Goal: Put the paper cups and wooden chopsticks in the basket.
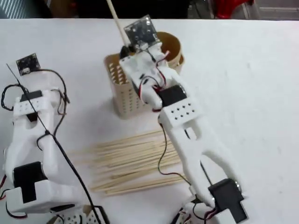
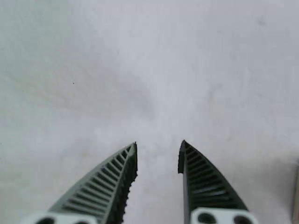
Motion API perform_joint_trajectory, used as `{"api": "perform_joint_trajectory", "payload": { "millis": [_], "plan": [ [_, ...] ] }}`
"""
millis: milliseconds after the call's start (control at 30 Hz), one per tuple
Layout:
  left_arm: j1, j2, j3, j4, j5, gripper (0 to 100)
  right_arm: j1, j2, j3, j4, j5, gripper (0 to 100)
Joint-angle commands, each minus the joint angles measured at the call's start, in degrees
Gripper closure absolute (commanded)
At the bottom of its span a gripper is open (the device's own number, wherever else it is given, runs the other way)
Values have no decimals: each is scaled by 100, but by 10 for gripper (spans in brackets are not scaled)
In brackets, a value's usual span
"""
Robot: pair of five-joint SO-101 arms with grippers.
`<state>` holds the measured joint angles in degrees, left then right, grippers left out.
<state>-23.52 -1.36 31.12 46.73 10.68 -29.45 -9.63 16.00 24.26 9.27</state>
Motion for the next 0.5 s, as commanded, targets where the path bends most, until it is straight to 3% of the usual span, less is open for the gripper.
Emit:
{"api": "perform_joint_trajectory", "payload": {
  "millis": [0,133,467],
  "plan": [
    [84,-31,-26,-97,44,835,31,-453,448,-119,-255,981],
    [84,-31,-26,-97,44,835,75,-1130,1310,-154,-1240,981],
    [66,-31,-26,-97,35,835,-92,-1851,1987,-338,-730,981]
  ]
}}
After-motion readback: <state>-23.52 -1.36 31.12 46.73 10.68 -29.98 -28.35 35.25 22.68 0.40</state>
